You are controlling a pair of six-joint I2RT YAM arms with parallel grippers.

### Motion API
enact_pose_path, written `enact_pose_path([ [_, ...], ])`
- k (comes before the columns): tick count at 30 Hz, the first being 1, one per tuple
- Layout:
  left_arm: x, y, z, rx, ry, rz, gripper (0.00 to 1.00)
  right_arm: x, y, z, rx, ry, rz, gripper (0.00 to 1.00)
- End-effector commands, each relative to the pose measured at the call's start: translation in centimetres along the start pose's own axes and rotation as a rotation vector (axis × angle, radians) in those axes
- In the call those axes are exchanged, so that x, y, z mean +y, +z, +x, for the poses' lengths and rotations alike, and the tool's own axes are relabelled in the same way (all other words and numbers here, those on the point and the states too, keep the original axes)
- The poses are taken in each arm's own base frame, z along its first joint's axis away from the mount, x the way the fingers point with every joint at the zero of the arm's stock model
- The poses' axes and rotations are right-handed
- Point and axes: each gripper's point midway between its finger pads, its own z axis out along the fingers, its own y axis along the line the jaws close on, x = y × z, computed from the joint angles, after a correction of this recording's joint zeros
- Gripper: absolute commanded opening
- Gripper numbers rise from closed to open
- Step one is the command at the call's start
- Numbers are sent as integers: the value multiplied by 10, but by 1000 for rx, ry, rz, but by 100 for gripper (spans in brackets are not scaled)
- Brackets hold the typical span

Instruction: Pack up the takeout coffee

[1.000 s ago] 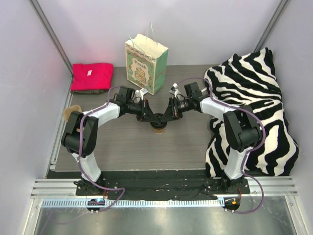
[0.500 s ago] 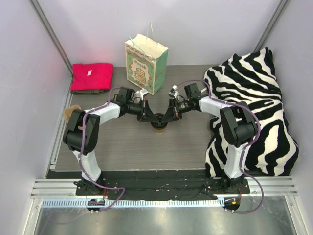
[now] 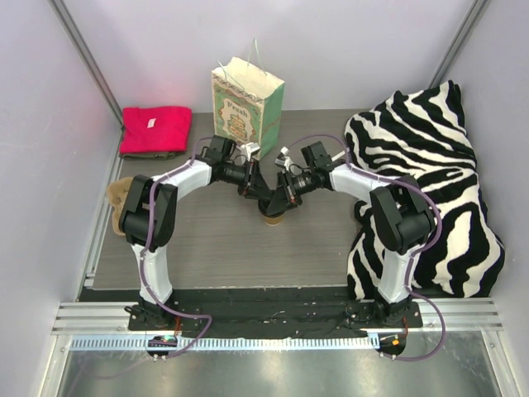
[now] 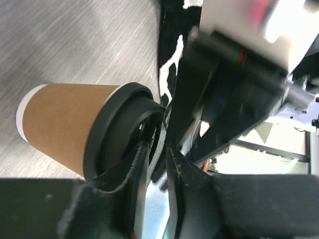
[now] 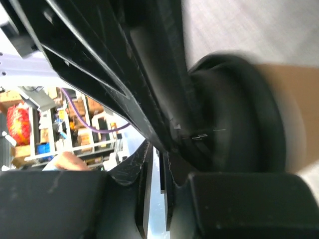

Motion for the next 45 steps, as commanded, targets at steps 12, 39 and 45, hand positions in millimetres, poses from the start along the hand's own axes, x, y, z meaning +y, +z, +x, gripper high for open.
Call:
enact_pose_path([
  [12,-56,-27,-14,-99,144,58,35,51,-52,-51,-168,-80,-52,23],
  [39,24,6,24,-87,-114,-16,10,-55,-27,-19,-114,122,132,18],
  [45,30,6,24,-75,-110,-52,6,-7,-37,-36,-143,59,17,21],
])
